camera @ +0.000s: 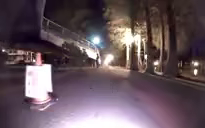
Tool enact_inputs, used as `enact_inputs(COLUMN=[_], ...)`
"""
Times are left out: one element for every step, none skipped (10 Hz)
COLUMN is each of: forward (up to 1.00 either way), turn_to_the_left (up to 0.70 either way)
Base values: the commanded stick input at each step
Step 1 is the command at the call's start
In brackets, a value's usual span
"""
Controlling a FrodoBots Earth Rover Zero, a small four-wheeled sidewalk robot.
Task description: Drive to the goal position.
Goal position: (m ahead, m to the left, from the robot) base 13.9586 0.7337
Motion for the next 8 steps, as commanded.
enact_inputs(forward=[0.7, 0.7, 0.7, 0.7, 0.7, 0.7, 0.7, 0.7], turn_to_the_left=[0.0, 0.0, 0.0, 0.0, 0.0, 0.0, 0.0, 0.0])
